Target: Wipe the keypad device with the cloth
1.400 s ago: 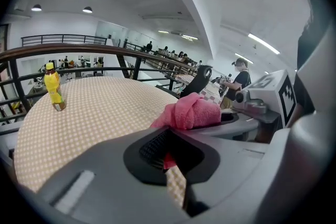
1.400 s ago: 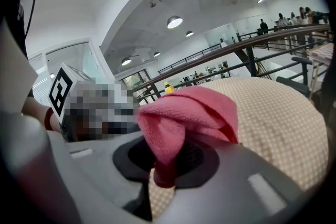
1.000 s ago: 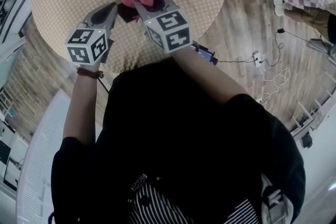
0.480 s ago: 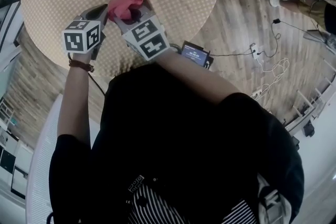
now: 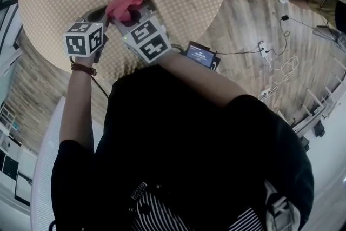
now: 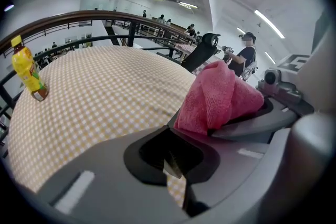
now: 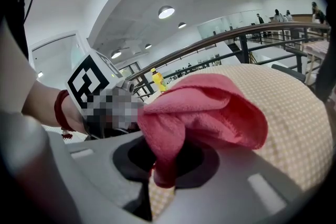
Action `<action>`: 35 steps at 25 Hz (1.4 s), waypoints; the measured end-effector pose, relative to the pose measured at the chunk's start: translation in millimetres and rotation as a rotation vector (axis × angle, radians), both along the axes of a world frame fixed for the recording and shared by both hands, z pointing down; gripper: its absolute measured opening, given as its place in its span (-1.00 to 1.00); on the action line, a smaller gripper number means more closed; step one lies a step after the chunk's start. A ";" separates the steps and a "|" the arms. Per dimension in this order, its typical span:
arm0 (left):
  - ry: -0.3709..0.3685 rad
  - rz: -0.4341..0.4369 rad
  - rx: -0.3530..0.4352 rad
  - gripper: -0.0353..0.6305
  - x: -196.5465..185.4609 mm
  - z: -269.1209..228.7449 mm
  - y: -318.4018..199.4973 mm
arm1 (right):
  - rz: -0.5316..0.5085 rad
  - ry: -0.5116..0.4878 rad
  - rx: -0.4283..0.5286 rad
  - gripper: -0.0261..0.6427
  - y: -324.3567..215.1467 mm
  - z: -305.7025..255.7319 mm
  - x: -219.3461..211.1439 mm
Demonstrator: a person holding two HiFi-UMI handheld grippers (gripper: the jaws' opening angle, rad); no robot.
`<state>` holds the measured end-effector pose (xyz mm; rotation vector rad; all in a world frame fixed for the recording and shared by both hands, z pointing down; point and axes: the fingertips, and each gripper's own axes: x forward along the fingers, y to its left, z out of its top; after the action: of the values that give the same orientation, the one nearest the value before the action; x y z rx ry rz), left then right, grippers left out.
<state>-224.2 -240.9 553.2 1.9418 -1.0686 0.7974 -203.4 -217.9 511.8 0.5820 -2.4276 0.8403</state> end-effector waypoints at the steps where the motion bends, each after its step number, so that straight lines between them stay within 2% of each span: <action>1: -0.006 0.002 0.001 -0.89 0.3 0.0 0.0 | -0.001 0.001 -0.002 -0.72 0.4 1.0 0.1; 12: -0.024 0.015 -0.014 -0.89 2.6 1.4 0.1 | 0.011 0.042 -0.040 -0.72 -13.5 27.4 2.9; 17: -0.037 0.021 -0.014 -0.89 1.5 2.4 1.3 | 0.009 0.042 0.002 -0.72 -11.5 27.6 -0.2; 22: -0.042 0.023 -0.012 -0.89 1.9 3.0 1.3 | -0.023 0.076 0.084 -0.72 -8.9 32.1 3.3; 26: -0.057 0.023 -0.005 -0.89 1.1 2.8 0.9 | -0.047 0.091 0.016 -0.71 5.4 56.9 10.8; 31: -0.052 0.022 -0.005 -0.89 3.0 2.2 2.4 | -0.121 0.166 -0.096 -0.71 48.6 99.2 21.6; 35: -0.053 0.022 -0.001 -0.89 2.7 2.8 1.8 | -0.138 0.179 -0.118 -0.71 49.9 102.5 22.7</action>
<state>-221.6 -239.2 556.0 1.9446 -1.0796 0.8658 -180.7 -168.0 614.3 0.4209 -2.2116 0.8294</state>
